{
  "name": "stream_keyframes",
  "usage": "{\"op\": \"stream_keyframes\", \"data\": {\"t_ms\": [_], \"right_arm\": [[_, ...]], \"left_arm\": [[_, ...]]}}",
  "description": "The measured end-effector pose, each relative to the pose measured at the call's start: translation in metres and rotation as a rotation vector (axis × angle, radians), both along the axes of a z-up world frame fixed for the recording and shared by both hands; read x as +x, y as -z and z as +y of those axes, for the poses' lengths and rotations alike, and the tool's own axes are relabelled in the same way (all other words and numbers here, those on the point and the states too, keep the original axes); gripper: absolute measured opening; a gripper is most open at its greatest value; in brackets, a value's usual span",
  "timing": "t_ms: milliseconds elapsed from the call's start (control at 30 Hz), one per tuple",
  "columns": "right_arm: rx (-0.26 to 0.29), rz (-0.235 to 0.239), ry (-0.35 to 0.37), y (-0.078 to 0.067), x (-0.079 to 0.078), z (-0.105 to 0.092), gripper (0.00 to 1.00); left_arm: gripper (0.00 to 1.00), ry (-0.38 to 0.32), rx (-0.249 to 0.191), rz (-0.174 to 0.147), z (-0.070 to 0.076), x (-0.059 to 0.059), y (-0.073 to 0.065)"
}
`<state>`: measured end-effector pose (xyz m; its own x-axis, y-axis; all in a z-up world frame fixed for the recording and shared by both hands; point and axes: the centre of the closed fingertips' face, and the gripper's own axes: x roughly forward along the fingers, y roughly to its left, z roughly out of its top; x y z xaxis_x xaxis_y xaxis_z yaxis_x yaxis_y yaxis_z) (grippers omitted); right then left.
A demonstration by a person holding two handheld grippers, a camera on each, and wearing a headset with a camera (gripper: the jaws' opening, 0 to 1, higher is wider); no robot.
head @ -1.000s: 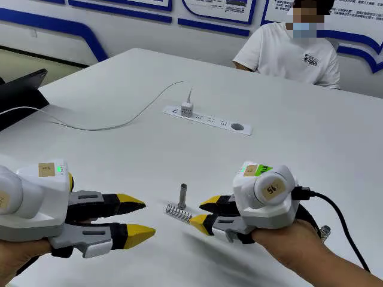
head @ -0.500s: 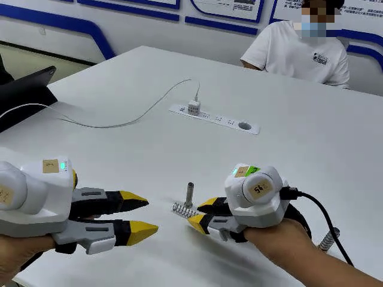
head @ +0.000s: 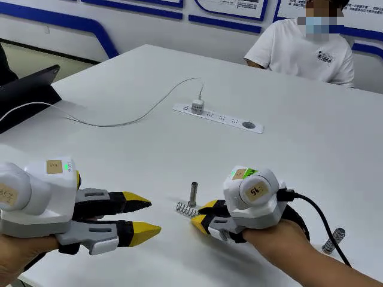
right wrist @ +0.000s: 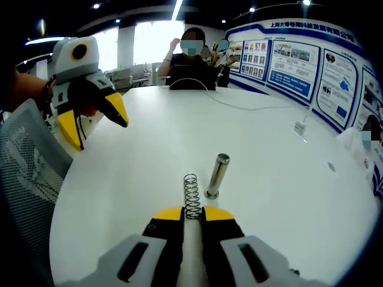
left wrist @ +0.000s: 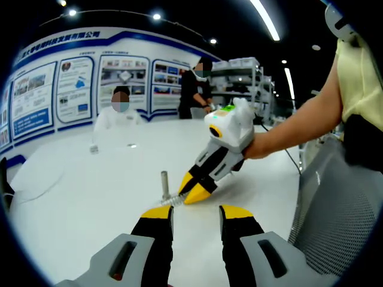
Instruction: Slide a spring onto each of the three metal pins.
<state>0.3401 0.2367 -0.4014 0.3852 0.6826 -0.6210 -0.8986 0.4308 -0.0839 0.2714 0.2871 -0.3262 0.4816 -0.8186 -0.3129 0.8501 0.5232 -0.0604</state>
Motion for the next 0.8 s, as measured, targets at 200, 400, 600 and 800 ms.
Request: {"op": "stream_keyframes", "data": {"t_ms": [200,400,600,800], "right_arm": [[-0.013,0.005,-0.005,-0.001,-0.005,-0.002,0.12],[-0.028,0.011,-0.03,-0.005,-0.016,-0.007,0.12],[-0.027,0.001,-0.063,-0.017,-0.03,-0.014,0.12],[-0.006,-0.004,-0.111,-0.034,-0.05,-0.019,0.12]], "left_arm": [[0.31,0.004,0.004,-0.001,-0.001,0.0,0.0],[0.31,0.024,0.014,0.003,-0.006,-0.003,0.003],[0.31,0.047,0.016,0.005,-0.014,-0.004,0.004],[0.31,0.083,0.024,0.005,-0.025,-0.006,0.004]]}}
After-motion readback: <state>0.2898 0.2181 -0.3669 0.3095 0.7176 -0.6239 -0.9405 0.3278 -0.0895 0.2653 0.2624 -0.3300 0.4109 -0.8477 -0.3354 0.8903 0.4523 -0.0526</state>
